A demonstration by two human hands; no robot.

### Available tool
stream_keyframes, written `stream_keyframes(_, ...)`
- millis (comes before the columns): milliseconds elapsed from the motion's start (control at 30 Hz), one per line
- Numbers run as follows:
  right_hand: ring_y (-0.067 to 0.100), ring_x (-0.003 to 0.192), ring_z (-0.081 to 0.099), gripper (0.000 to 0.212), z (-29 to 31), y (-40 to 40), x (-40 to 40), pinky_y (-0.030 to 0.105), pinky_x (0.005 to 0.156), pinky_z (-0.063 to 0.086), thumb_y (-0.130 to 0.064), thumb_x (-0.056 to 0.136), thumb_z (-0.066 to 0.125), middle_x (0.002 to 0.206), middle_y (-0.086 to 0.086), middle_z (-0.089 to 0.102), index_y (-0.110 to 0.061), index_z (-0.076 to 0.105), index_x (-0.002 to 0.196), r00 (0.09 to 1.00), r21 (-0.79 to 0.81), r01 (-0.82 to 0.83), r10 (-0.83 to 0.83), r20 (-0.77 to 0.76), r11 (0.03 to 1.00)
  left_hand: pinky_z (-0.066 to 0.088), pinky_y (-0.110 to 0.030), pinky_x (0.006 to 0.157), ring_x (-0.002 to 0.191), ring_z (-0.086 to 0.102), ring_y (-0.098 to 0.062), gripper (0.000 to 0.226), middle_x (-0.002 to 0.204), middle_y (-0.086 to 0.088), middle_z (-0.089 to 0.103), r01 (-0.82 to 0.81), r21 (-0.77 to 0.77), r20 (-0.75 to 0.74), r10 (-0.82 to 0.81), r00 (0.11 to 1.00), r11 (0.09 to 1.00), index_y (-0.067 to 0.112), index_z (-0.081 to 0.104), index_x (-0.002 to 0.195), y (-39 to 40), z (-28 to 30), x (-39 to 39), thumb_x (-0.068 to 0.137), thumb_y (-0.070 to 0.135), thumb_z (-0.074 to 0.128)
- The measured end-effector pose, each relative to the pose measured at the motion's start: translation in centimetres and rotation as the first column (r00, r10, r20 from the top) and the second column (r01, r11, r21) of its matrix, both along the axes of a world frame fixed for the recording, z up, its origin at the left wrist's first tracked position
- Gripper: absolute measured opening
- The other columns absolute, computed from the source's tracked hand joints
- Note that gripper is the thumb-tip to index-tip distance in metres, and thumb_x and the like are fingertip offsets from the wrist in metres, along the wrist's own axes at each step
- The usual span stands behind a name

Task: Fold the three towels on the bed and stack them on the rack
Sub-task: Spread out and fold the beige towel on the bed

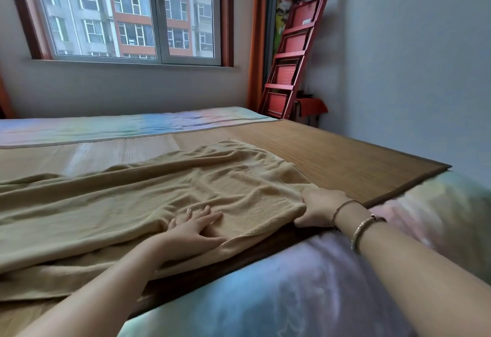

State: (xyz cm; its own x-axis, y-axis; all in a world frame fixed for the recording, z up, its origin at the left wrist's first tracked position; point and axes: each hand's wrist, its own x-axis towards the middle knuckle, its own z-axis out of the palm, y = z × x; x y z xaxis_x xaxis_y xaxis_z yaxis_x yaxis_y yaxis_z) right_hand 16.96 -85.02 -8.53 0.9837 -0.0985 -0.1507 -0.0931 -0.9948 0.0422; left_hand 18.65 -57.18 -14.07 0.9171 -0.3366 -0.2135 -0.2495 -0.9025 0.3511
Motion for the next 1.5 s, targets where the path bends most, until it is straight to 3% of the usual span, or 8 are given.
stream_keyframes(100,0.016,0.076,0.064,0.045,-0.7,1.1,0.4,0.023,0.057,0.042,-0.058,0.075,0.059,0.075,-0.002,0.063,-0.018,0.059,0.095,0.999,0.083,-0.027,0.03,-0.032,0.996,-0.004,-0.044,0.12,0.148,0.004,-0.015,0.107,0.156,0.023,0.013,0.021,-0.177,0.007,-0.02,1.0,0.984,0.06,0.03,0.136,0.2,0.1,-0.3,0.037,0.1,0.037)
stream_keyframes(233,0.026,0.11,0.058,0.033,-1.9,1.5,0.6,0.03,0.079,0.044,-0.032,0.084,0.052,0.117,0.006,0.061,-0.017,0.057,0.114,0.959,-0.017,-0.004,0.009,0.285,1.0,0.038,-0.039,0.109,0.117,0.055,-0.005,0.071,0.12,0.021,0.057,0.064,-0.591,0.064,-0.032,0.997,0.804,0.046,0.059,0.105,1.9,-0.4,-1.0,0.047,0.086,0.066)
stream_keyframes(367,0.03,0.1,0.062,0.024,-1.5,2.5,1.4,0.033,0.073,0.045,-0.009,0.083,0.043,0.108,0.009,0.063,-0.015,0.049,0.106,0.94,0.096,0.009,-0.041,0.338,0.995,0.041,-0.039,0.101,0.105,0.05,-0.011,0.036,0.1,0.012,0.054,0.257,-0.347,0.284,-0.16,0.945,0.902,0.034,0.059,0.081,2.8,-0.3,0.3,0.058,0.06,0.07)
stream_keyframes(733,0.034,0.121,0.054,0.028,2.3,9.2,10.2,0.018,0.058,0.051,-0.006,0.096,0.035,0.128,0.022,0.056,-0.006,0.049,0.073,0.993,0.37,0.046,-0.001,-0.12,0.928,0.045,-0.021,0.039,0.04,0.056,-0.014,0.012,0.058,-0.009,0.063,-0.263,0.021,-0.149,0.263,0.953,0.965,0.006,0.06,0.082,5.4,6.9,7.9,0.088,0.005,0.05)
stream_keyframes(833,0.031,0.119,0.052,0.031,5.7,11.1,16.5,0.026,0.089,0.045,-0.008,0.094,0.037,0.128,0.017,0.055,-0.004,0.055,0.12,0.979,0.615,-0.114,-0.018,0.204,0.781,0.055,-0.034,0.068,0.074,0.066,-0.033,0.017,0.084,-0.023,0.066,-0.456,-0.429,0.172,0.566,0.807,0.78,-0.002,0.058,0.09,6.4,9.5,12.5,0.088,-0.001,0.041)
stream_keyframes(967,0.027,0.105,0.059,0.054,12.8,12.2,21.0,0.038,0.102,0.042,-0.062,0.084,0.031,0.112,0.009,0.061,-0.025,0.052,0.119,0.829,0.752,-0.422,-0.121,0.547,0.506,0.033,-0.029,0.078,0.091,0.051,-0.026,0.014,0.093,-0.017,0.053,-0.061,-0.697,0.608,0.634,0.478,0.714,0.003,0.06,0.1,8.2,18.1,15.1,0.092,0.005,0.048)
stream_keyframes(1267,0.026,0.122,0.049,0.04,6.2,6.8,15.6,0.044,0.109,0.025,-0.017,0.091,0.035,0.125,0.008,0.059,-0.031,0.052,0.124,0.882,0.155,-0.179,0.089,0.462,0.972,0.039,-0.034,0.088,0.102,0.038,-0.018,0.014,0.105,0.008,0.044,-0.146,-0.282,0.682,0.305,0.665,0.948,0.029,0.05,0.083,8.0,11.0,10.9,0.095,0.036,0.05)
stream_keyframes(1500,0.024,0.119,0.053,0.049,-0.2,1.1,7.8,0.045,0.105,0.028,-0.011,0.087,0.037,0.124,0.001,0.062,-0.032,0.053,0.128,0.936,-0.146,0.036,0.018,0.353,0.989,0.044,-0.033,0.073,0.075,0.052,-0.013,0.019,0.076,0.008,0.053,0.055,-0.204,0.462,0.047,0.886,0.977,0.03,0.042,0.08,3.3,4.2,4.0,0.096,0.04,0.047)
